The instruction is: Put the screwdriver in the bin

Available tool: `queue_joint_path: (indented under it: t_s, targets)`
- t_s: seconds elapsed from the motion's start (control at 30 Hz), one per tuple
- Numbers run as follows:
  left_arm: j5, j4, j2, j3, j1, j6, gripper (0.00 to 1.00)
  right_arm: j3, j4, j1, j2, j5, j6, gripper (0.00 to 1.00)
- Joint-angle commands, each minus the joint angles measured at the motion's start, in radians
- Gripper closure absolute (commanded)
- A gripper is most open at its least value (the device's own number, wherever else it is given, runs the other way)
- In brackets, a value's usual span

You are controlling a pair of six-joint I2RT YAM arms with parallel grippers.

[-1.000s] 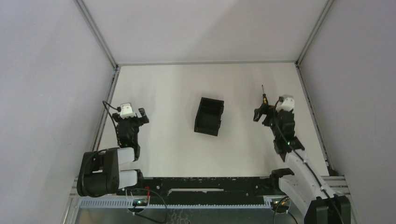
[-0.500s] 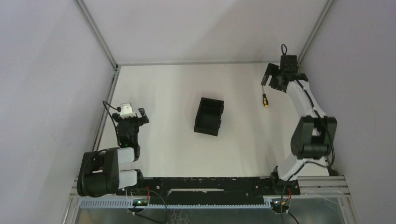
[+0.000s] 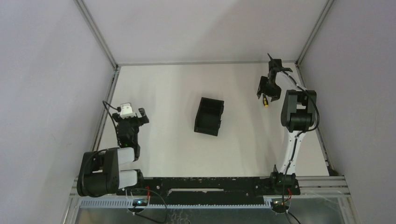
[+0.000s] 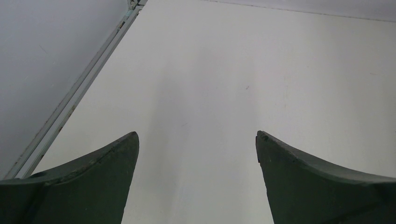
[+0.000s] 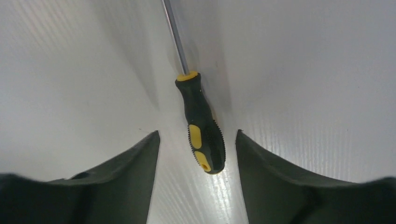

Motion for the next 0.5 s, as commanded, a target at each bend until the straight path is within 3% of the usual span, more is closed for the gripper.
queue_joint_path:
  t_s: [0.0,0.07,0.2,0.33,0.47]
  targets:
    - [-0.008,0.025,-0.009,0.037,-0.006,0.009,0.0,0.029,-0.028,-0.008,0.021,0.013,0.004,0.37]
    - [-0.008,0.026,-0.008,0.037,-0.007,0.009,0.0,0.002,-0.013,-0.009,0.02,0.009,0.005,0.42]
    - [-0.008,0.026,-0.008,0.036,-0.006,0.009,0.0,-0.019,-0.004,-0.014,0.028,-0.013,0.008,0.61]
    - [-0.008,0.026,-0.009,0.036,-0.006,0.009,0.0,-0.013,-0.013,-0.014,-0.003,-0.014,0.006,1.0]
    - [-0.008,0.026,-0.008,0.036,-0.006,0.009,0.0,-0.025,-0.027,-0.009,-0.141,-0.03,0.011,1.0]
